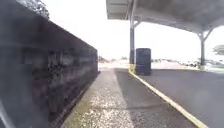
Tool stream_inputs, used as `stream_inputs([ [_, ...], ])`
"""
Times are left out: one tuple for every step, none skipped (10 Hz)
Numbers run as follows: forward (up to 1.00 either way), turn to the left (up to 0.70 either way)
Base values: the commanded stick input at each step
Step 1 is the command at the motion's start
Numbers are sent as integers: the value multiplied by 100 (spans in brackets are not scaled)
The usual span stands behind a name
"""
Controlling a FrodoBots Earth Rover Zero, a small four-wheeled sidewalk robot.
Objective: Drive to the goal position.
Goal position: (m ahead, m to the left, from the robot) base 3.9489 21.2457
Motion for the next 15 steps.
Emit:
stream_inputs([
  [70,0],
  [70,0],
  [70,0],
  [70,0],
  [70,0],
  [70,0],
  [70,0],
  [70,0],
  [70,0],
  [70,0],
  [70,0],
  [70,0],
  [70,0],
  [70,0],
  [70,0],
])
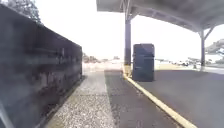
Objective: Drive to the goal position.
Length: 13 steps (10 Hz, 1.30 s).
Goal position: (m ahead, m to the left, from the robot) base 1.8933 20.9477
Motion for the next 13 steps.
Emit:
stream_inputs([
  [70,0],
  [70,0],
  [70,0],
  [70,0],
  [70,0],
  [70,0],
  [70,2],
  [70,5],
  [70,33],
  [70,35],
  [70,35],
  [70,35],
  [70,24],
])
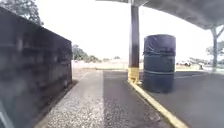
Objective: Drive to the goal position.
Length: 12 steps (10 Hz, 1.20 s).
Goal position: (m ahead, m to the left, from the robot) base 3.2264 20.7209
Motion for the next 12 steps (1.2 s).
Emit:
stream_inputs([
  [70,6],
  [70,2],
  [70,2],
  [70,2],
  [70,2],
  [70,0],
  [70,4],
  [70,33],
  [70,35],
  [70,35],
  [70,27],
  [70,2],
])
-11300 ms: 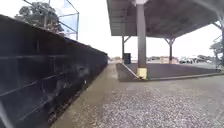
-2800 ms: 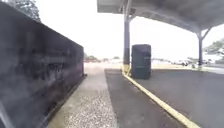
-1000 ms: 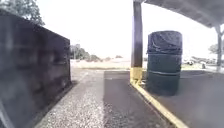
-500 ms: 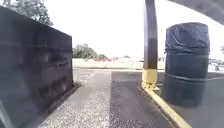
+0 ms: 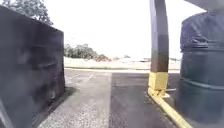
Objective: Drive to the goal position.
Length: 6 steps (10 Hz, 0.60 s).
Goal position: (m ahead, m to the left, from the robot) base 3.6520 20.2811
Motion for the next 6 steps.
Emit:
stream_inputs([
  [70,0],
  [70,0],
  [70,1],
  [70,9],
  [70,35],
  [70,35],
])
